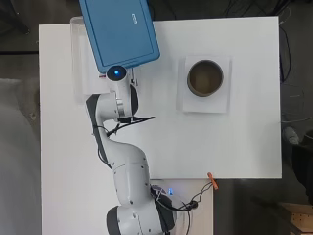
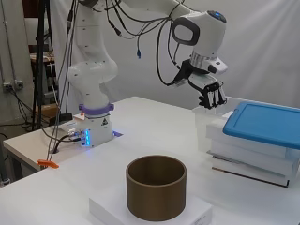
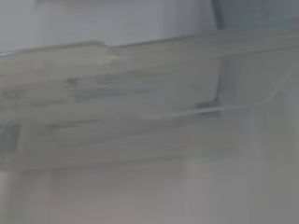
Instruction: Teleoperate dual arm-hand system to remove items from a box
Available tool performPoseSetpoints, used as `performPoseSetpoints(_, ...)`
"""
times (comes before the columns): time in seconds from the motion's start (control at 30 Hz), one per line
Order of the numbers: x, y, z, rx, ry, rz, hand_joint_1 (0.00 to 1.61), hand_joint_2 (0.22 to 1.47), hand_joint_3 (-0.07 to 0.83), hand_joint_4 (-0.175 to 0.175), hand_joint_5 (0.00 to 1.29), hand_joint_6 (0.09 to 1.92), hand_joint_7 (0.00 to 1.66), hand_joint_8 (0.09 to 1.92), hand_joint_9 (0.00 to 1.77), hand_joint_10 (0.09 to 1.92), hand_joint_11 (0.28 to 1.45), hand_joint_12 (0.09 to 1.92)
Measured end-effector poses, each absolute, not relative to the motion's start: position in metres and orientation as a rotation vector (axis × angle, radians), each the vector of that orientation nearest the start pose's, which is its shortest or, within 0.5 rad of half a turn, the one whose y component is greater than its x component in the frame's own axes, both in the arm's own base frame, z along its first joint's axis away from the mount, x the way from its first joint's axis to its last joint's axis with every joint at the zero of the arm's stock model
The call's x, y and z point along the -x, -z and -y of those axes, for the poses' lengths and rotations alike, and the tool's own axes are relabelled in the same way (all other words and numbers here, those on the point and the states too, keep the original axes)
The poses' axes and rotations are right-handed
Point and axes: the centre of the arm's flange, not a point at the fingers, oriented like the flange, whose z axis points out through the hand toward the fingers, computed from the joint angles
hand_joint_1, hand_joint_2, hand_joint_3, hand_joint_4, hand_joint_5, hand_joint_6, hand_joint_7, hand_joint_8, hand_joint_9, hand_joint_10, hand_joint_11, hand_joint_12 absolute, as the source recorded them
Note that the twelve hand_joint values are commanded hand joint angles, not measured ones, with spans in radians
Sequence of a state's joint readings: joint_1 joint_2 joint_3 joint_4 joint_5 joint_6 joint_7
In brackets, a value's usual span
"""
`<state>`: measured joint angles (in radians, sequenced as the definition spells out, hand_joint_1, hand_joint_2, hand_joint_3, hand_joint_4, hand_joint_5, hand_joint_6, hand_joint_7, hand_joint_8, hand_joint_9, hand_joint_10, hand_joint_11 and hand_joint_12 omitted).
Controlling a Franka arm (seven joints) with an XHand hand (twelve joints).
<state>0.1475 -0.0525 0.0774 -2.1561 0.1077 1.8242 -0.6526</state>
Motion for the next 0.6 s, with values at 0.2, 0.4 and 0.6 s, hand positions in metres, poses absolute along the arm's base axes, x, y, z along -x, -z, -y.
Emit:
performPoseSetpoints(0.2, -0.500, -0.400, -0.106, 2.723, -0.361, 1.174, 0.93, 1.21, -0.001, 0.175, 0.80, 1.25, 1.19, 1.92, 1.42, 1.92, 1.00, 1.79)
performPoseSetpoints(0.4, -0.553, -0.395, -0.095, 2.805, -0.382, 1.075, 0.92, 1.22, 0.002, 0.175, 0.78, 1.30, 1.22, 1.92, 1.43, 1.92, 0.98, 1.75)
performPoseSetpoints(0.6, -0.585, -0.376, -0.112, 2.821, -0.418, 1.079, 0.91, 1.23, 0.001, 0.175, 0.77, 1.31, 1.22, 1.92, 1.43, 1.92, 0.95, 1.73)
